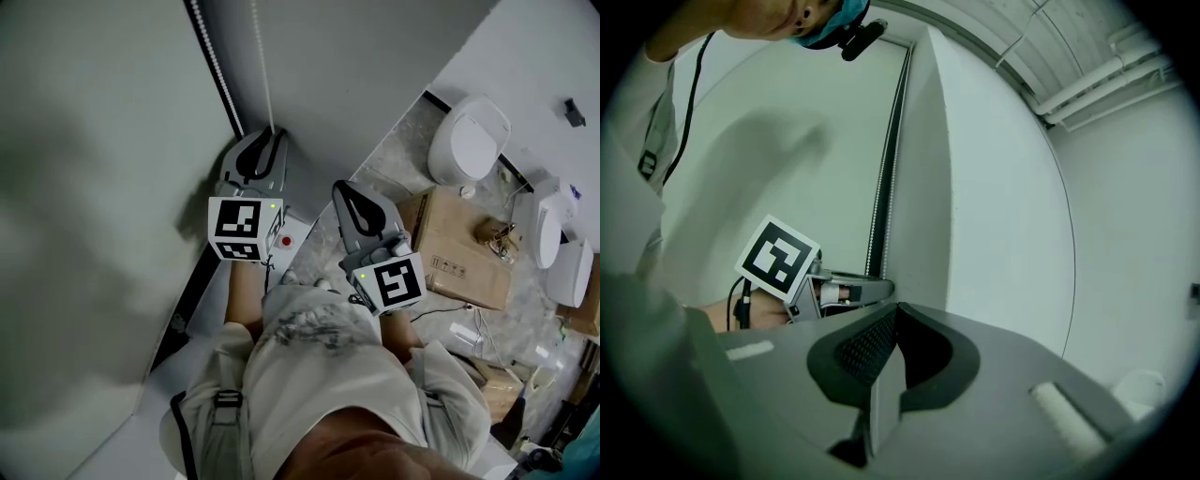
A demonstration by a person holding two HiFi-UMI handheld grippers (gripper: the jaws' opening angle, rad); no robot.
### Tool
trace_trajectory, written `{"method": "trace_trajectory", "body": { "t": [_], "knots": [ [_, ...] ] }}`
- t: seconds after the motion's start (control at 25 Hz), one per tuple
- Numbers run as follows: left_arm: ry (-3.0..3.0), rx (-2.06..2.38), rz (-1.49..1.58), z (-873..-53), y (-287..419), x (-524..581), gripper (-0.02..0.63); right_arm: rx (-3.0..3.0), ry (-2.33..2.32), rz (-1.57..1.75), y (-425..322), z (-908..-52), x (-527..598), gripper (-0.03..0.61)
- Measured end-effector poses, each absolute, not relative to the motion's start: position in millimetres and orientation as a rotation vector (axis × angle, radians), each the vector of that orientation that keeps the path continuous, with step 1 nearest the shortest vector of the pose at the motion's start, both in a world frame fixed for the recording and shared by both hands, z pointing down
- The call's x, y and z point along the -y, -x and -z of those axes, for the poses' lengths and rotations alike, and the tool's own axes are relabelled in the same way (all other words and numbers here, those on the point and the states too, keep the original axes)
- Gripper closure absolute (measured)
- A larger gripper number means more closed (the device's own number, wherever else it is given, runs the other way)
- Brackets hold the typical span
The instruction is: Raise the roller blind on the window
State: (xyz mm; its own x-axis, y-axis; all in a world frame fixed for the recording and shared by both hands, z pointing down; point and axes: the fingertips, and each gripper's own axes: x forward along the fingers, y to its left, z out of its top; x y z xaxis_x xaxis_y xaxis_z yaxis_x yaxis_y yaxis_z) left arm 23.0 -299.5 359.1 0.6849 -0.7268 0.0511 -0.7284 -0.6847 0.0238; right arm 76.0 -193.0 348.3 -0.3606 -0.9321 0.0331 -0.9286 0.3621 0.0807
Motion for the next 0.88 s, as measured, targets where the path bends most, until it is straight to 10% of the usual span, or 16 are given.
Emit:
{"method": "trace_trajectory", "body": {
  "t": [0.88],
  "knots": [
    [-2.795, 1.235, -0.022, -371.1, -2.5, 232.1, 0.603, 2.72, -1.502, 0.163, -39.5, -314.3, 174.6, 0.569]
  ]
}}
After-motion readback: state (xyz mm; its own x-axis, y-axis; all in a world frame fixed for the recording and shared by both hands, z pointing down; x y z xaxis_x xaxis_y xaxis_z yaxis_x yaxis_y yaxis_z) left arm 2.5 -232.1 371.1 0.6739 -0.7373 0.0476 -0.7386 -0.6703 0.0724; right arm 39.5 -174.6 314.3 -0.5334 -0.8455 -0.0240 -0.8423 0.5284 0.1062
